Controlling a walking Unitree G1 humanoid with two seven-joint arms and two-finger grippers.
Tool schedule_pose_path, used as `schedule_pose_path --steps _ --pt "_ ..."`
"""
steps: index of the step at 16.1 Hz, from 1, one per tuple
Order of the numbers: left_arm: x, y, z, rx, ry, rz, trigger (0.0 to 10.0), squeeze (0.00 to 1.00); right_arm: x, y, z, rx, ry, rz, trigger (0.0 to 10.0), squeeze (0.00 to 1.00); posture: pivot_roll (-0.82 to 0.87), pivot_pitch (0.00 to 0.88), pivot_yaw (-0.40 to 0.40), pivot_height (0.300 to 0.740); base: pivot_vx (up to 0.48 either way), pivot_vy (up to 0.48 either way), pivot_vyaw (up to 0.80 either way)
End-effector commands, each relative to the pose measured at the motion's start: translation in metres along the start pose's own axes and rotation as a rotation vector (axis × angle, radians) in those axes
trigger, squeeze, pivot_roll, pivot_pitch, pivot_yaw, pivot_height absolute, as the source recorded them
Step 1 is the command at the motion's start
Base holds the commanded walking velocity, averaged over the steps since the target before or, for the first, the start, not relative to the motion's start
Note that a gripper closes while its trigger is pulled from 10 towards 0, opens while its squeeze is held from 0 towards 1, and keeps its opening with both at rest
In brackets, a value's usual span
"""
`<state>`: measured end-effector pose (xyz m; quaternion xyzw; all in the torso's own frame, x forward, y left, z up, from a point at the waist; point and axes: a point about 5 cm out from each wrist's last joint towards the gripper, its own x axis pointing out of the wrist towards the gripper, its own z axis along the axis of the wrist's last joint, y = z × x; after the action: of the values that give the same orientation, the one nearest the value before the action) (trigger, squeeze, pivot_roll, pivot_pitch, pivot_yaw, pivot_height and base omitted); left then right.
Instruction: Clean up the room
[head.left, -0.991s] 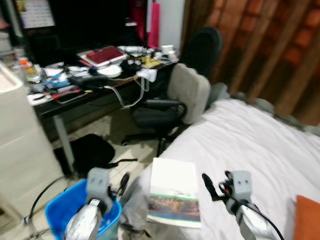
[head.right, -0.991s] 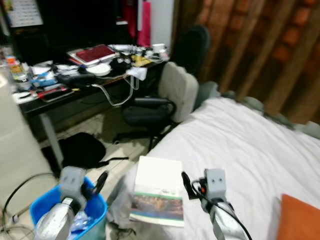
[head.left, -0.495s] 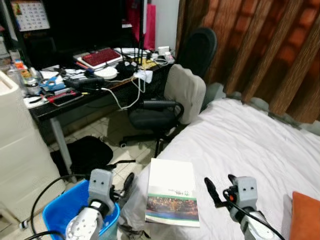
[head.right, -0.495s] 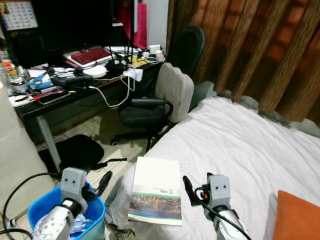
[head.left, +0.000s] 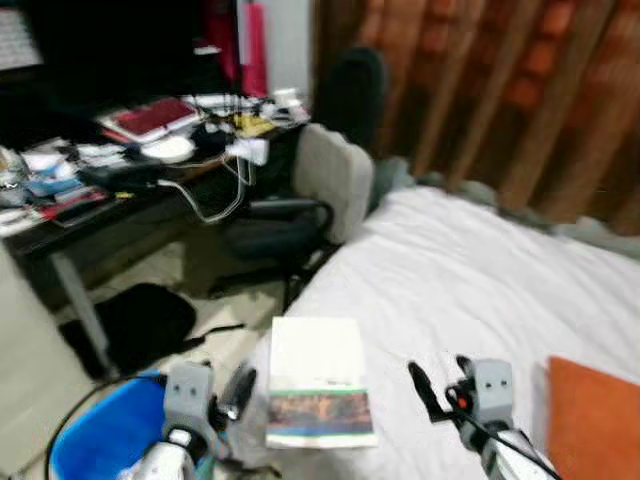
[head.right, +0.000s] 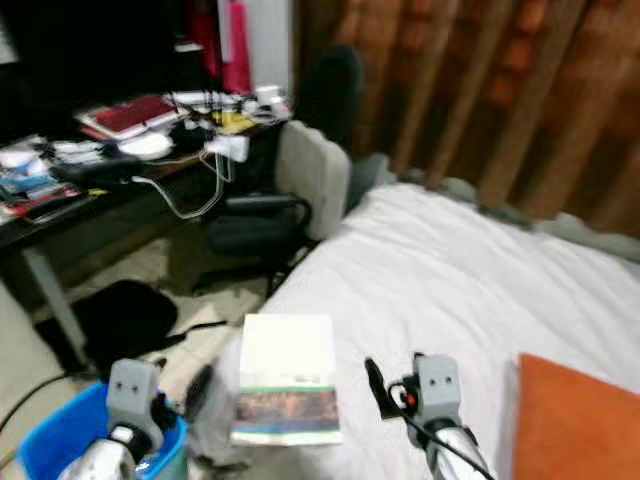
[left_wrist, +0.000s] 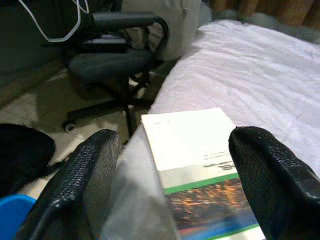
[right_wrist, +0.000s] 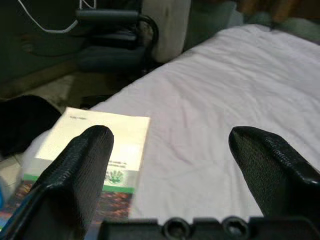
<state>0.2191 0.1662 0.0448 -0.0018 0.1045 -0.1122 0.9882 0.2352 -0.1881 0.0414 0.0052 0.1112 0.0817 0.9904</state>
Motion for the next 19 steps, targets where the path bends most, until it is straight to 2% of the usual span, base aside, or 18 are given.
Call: schedule_pose_path --steps 1,2,4,10,13,17,19 --pt "0.009 -0.001 0.008 -0.007 -0.016 0.008 10.0 0.0 0.009 0.004 0.015 -0.033 -0.038 0.022 10.0 0.0 0.08 0.0 -0.091 0.74 0.0 0.0 0.0" --pt "0.014 0.003 0.013 -0.005 -0.031 0.018 10.0 0.0 0.015 0.006 0.019 -0.033 -0.045 0.024 10.0 0.0 0.09 0.0 -0.095 0.74 0.0 0.0 -0.8" --pt "0.014 0.012 0.017 0.002 -0.039 0.042 10.0 0.0 0.019 0.008 0.023 -0.033 -0.053 0.031 10.0 0.0 0.09 0.0 -0.094 0.74 0.0 0.0 -0.8" --pt "0.02 0.031 0.016 0.026 -0.017 0.134 10.0 0.0 0.025 0.007 0.02 -0.04 -0.03 0.043 10.0 0.0 0.09 0.0 -0.097 0.74 0.0 0.0 -0.8" --pt "0.023 0.044 0.017 0.025 -0.016 0.18 10.0 0.0 0.026 0.006 0.019 -0.038 -0.017 0.052 10.0 0.03 0.09 0.0 -0.099 0.74 0.0 0.0 -0.8" --pt "0.032 0.045 0.02 0.107 -0.003 0.147 10.0 0.0 0.029 0.009 0.017 -0.049 -0.007 0.085 10.0 0.03 0.1 0.0 -0.104 0.74 0.0 0.276 -0.8" --pt "0.036 0.042 0.019 0.096 0.02 0.137 10.0 0.0 0.031 0.01 0.016 -0.047 -0.002 0.098 10.0 0.0 0.1 0.0 -0.104 0.74 0.0 0.0 -0.4"
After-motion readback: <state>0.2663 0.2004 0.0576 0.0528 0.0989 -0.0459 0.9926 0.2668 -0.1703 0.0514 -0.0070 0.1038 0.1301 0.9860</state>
